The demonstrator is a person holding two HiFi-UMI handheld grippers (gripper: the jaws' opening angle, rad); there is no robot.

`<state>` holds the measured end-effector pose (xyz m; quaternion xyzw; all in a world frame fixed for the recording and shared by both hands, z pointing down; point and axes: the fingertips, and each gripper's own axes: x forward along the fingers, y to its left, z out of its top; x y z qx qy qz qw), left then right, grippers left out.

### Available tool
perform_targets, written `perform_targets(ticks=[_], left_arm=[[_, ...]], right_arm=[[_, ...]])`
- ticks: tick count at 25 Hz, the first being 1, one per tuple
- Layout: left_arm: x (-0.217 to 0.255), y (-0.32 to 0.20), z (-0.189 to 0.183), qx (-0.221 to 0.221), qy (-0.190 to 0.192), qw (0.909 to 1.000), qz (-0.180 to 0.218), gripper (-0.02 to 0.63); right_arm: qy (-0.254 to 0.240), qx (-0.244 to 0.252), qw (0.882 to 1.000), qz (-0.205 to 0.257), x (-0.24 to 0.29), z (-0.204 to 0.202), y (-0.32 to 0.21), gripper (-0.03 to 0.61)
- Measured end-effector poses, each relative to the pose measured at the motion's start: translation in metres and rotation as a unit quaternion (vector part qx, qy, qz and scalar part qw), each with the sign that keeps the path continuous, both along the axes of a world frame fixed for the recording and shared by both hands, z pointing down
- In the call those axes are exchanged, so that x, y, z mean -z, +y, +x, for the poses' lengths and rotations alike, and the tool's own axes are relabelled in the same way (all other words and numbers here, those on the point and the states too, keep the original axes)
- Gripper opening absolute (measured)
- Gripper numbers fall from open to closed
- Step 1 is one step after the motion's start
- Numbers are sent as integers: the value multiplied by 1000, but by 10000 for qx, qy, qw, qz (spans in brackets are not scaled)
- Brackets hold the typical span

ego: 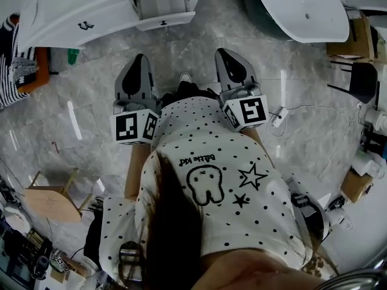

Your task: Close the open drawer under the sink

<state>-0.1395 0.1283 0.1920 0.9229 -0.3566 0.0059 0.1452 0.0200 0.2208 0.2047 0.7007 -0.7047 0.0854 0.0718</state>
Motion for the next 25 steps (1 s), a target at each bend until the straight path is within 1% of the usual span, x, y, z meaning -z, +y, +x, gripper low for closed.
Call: perform_targets(ticks=[5, 9, 15, 25], left_arm=[[2, -2, 29, 87, 39, 9999, 56, 6], [2, -5, 44, 121, 61, 9999, 56, 6], [7, -14, 46, 179, -43, 9997, 135, 6], [-1, -38, 56, 92, -10, 9999, 55, 6]], right_arm=[[1, -29, 10000, -18, -3, 34, 2, 12], [-70, 35, 10000, -58, -9, 46, -3, 13], [-195, 124, 9997, -84, -13, 47, -8, 12], [-166, -32, 9998, -126, -18, 59, -28, 12]])
